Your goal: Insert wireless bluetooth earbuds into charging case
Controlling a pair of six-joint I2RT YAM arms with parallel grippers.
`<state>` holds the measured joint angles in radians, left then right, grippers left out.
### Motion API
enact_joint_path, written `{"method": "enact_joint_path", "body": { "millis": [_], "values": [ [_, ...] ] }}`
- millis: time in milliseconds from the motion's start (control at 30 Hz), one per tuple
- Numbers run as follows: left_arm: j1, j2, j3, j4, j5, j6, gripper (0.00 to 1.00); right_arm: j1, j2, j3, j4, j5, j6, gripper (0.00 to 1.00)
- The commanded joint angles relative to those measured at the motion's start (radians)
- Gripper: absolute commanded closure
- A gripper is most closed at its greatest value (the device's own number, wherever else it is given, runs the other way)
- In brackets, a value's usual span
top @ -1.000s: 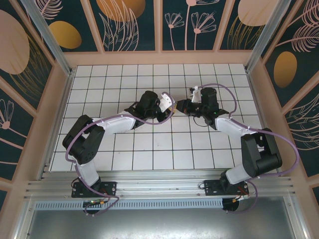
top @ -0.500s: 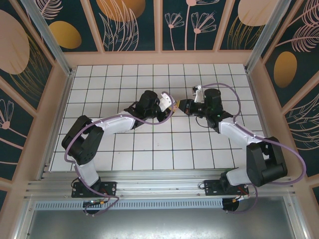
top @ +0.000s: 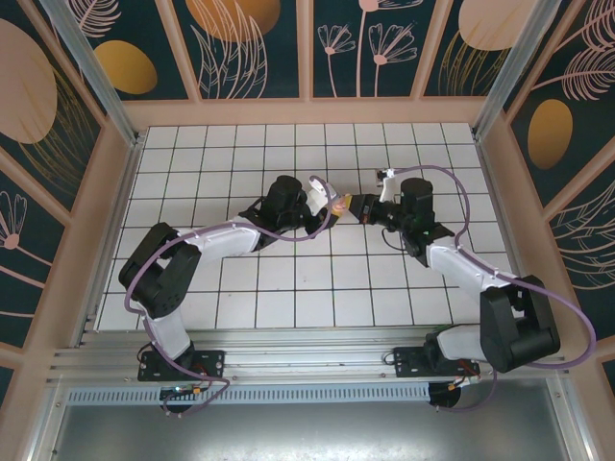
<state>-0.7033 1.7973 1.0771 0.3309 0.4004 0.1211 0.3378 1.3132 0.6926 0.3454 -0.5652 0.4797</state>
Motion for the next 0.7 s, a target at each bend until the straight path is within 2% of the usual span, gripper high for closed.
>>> {"method": "enact_joint_path", "body": {
  "millis": [0, 667],
  "values": [
    [-0.007, -0.025, -0.019, 0.051, 0.049, -0.041, 0.95, -0.006, -0.026, -0.023, 0.079, 0.018, -0.023, 0.92],
    [-0.004, -0.025, -0.009, 0.110, 0.112, -0.123, 0.95, -0.008, -0.070, -0.084, 0.204, 0.004, -0.027, 0.92]
  ]
}}
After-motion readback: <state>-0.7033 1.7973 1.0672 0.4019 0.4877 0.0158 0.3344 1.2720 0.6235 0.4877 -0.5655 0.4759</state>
